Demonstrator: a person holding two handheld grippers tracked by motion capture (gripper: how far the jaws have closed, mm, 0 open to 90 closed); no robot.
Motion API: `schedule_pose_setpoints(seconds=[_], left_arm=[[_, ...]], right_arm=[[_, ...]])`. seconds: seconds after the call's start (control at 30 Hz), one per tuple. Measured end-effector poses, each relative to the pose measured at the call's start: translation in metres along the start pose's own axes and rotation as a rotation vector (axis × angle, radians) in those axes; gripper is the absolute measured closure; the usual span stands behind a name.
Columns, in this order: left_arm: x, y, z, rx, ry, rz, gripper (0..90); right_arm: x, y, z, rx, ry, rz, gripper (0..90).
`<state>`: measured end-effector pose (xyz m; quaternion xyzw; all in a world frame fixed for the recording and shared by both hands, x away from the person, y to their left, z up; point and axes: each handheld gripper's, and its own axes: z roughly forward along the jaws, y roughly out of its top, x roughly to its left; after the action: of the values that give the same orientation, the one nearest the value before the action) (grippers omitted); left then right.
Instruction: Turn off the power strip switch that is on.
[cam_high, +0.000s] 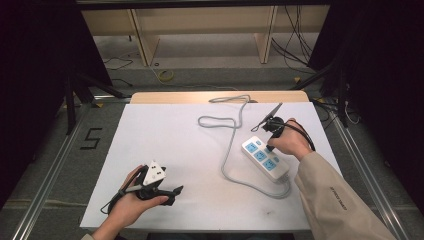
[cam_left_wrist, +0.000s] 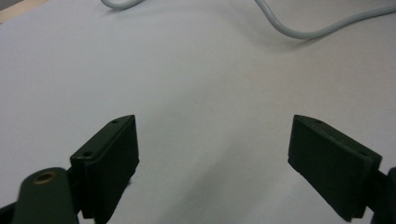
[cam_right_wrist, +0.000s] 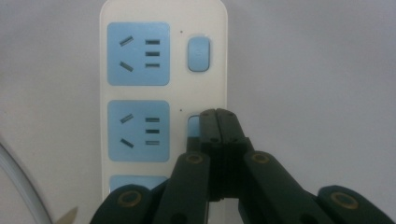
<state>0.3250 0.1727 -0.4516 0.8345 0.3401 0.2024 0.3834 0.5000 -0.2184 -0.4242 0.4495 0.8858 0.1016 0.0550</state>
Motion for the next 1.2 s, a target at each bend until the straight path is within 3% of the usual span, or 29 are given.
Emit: schedule_pose_setpoints(seconds=[0.47, 1.2], left_arm=[[0.000, 0.000, 0.000, 0.001, 0.000, 0.003, 15.9], [0.000, 0.000, 0.000, 0.004, 0.001, 0.006, 15.9]], right_arm=[[0.002, -0.003, -0.008, -0.067, 0.007, 0.002, 90.0], [0.008, -0.014, -0.022, -0.219, 0.023, -0.017, 90.0]])
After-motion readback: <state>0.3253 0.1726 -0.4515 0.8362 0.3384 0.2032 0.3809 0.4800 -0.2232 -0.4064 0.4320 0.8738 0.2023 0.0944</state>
